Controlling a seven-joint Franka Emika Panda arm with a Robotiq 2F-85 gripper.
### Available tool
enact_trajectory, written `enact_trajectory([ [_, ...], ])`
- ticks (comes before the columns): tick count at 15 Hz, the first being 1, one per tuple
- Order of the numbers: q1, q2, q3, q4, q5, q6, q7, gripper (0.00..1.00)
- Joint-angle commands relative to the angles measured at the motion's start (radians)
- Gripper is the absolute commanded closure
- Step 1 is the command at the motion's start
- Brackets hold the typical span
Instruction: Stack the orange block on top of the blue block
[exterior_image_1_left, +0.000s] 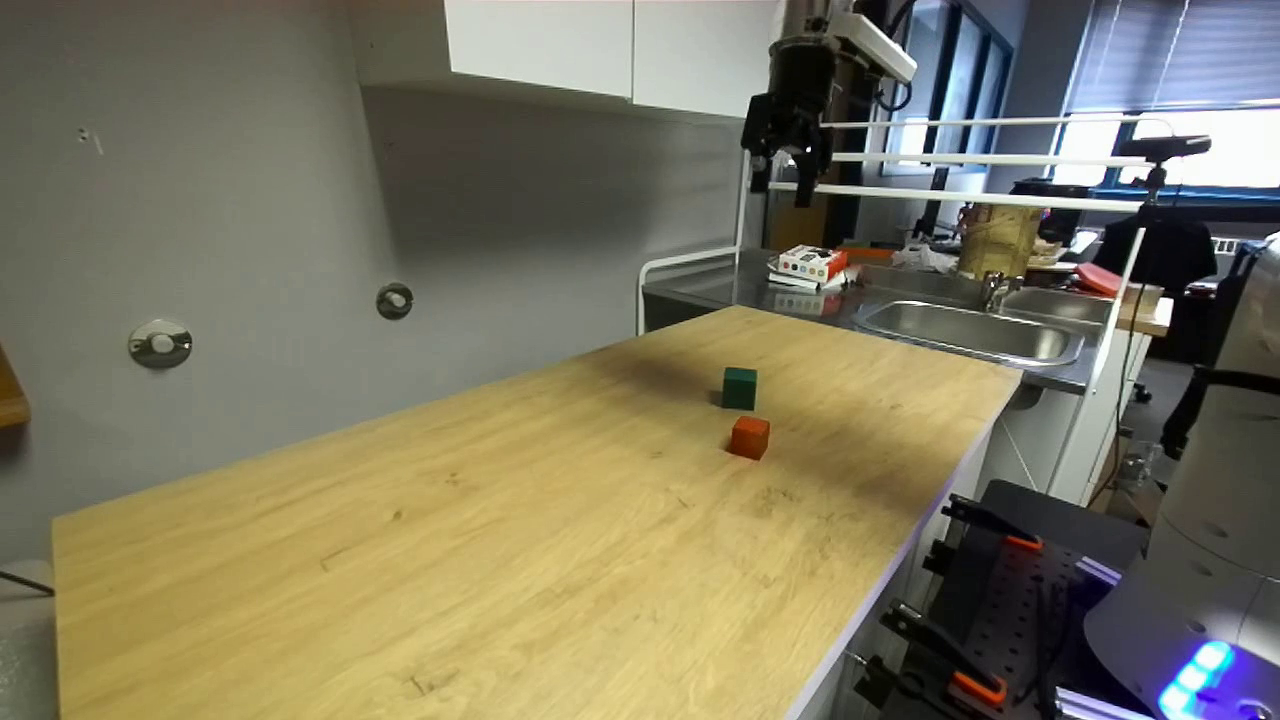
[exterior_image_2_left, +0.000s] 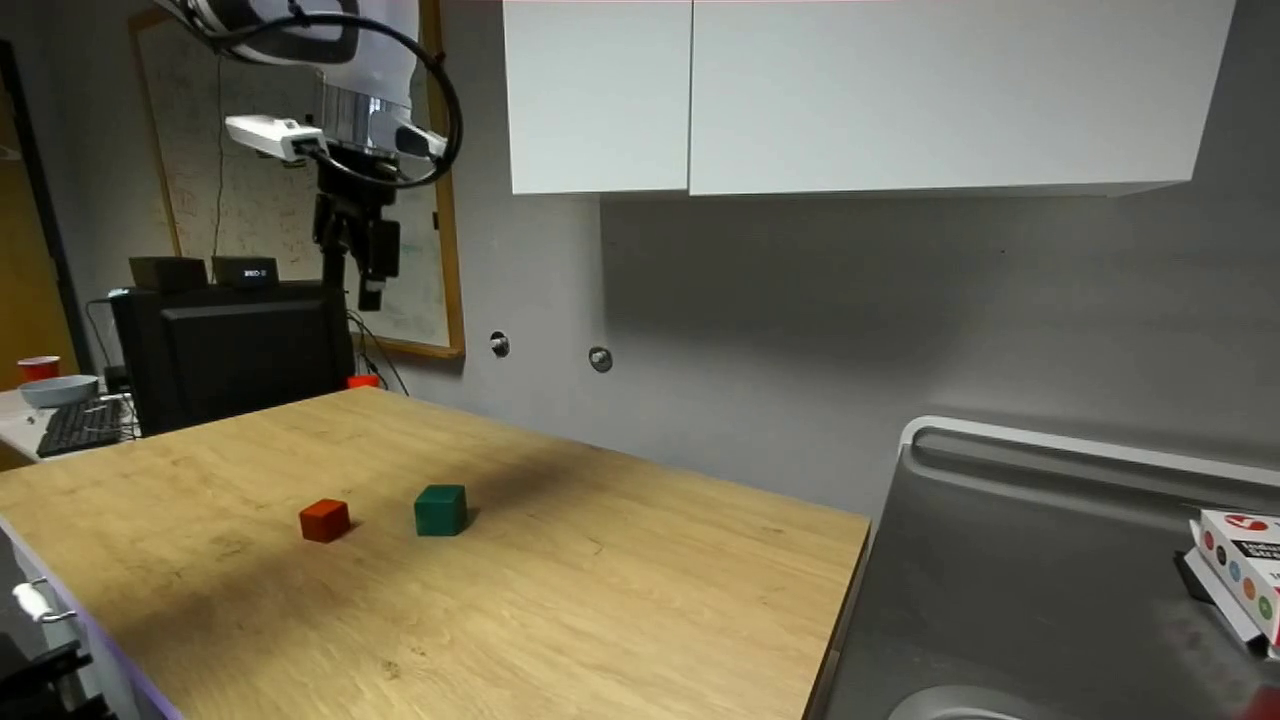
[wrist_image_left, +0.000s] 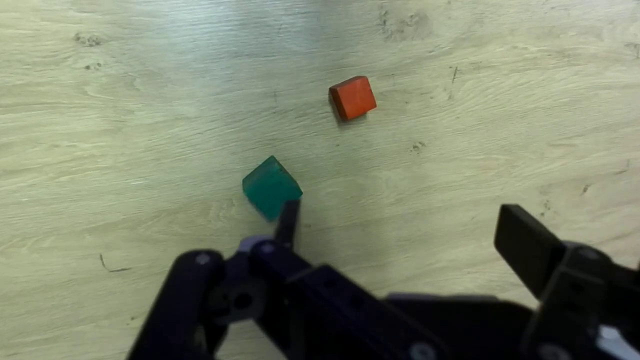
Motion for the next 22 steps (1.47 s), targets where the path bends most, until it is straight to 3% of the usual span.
enact_trajectory([
  [1, -0.006, 0.05, 0.054, -0.051, 0.007, 0.085, 0.092, 0.0],
  [7, -0.003, 0.126, 0.106, -0.157, 0.021, 0.205, 0.31, 0.0],
  [13, 0.005, 0.199, 0.118, -0.237, 0.095, 0.344, 0.355, 0.0],
  [19, 0.022, 0.292, 0.13, -0.288, 0.025, 0.513, 0.503, 0.0],
  [22, 0.032, 0.329, 0.125, -0.305, -0.014, 0.543, 0.577, 0.0],
])
